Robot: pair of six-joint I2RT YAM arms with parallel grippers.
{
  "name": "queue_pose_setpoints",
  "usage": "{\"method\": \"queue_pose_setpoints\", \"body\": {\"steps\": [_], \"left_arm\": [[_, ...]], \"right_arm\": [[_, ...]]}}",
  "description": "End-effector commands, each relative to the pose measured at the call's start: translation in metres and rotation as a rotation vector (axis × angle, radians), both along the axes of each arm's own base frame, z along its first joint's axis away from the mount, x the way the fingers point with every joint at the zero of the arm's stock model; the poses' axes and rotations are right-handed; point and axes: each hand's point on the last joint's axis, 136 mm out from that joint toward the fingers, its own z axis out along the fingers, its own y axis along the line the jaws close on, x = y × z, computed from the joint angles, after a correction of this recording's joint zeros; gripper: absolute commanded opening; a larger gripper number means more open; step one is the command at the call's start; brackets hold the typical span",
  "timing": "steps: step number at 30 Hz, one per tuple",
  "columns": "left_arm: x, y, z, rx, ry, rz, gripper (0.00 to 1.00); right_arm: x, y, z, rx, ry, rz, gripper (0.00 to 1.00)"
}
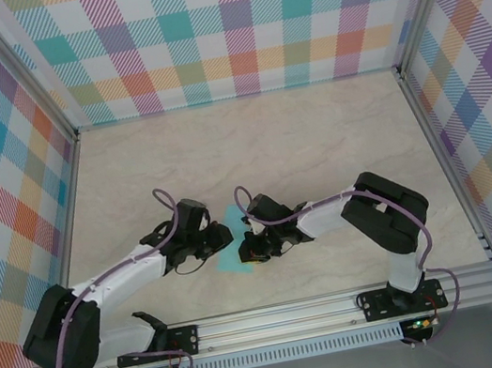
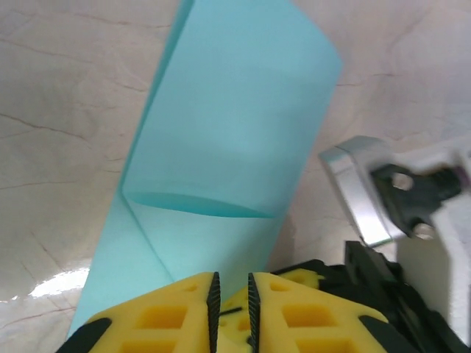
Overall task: Fold a paper plane with a square sheet of paper (pick it up from the middle)
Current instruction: Fold the triangle a second time at the center of the table.
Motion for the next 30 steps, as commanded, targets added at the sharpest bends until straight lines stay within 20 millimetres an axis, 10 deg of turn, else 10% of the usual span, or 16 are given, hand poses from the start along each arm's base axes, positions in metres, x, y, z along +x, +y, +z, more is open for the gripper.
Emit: {"method": "queue_pose_setpoints", "body": {"steps": [1,16,30], "left_arm": [[-0.008,0.003,-0.005,-0.05,0.023,-0.01,0.14],[0.005,-0.016,-0.025,-0.177,0.052,-0.022,0.12],[-0.001,0.007,-0.087,-0.006,0.169,0.047,0.09]], "right_arm": [[-0.015,-0.028,-0.034,-0.145,0.062,-0.022,0.1],[-0.017,-0.031,-0.035,-0.149,0.063,-0.028,0.1],[-0.021,-0.038,-0.038,-0.169,0.064,-0.031,0.1]]}}
